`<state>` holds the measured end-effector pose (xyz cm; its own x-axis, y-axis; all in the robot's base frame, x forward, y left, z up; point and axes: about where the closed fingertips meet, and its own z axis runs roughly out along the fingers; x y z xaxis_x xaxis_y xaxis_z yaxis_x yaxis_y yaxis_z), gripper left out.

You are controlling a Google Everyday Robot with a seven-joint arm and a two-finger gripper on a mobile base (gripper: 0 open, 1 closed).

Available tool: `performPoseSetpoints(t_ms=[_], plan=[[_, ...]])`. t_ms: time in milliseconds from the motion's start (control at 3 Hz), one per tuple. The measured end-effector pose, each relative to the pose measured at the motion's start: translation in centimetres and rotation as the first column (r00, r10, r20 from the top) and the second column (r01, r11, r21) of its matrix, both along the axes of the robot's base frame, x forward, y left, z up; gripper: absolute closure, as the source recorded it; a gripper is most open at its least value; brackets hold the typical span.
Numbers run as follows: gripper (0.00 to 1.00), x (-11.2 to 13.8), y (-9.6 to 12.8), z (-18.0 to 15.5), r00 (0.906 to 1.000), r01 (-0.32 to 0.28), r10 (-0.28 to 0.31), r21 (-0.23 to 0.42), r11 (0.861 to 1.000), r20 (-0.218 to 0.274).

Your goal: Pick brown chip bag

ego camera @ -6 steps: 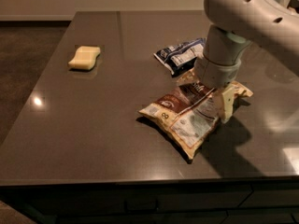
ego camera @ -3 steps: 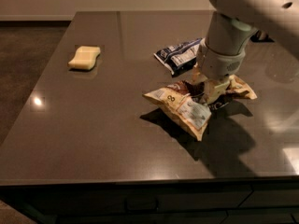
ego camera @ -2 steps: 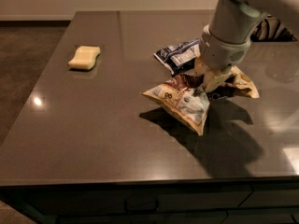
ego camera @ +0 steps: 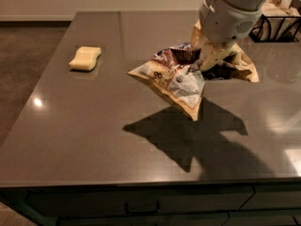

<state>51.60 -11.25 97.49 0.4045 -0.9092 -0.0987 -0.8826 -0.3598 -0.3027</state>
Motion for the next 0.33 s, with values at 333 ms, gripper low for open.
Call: performPoseSetpoints(t_ms=[333], plan=[[1.00,-0.05,0.12,0.20,1.0000,-0.002,0.002,0.003,1.000,0.003]])
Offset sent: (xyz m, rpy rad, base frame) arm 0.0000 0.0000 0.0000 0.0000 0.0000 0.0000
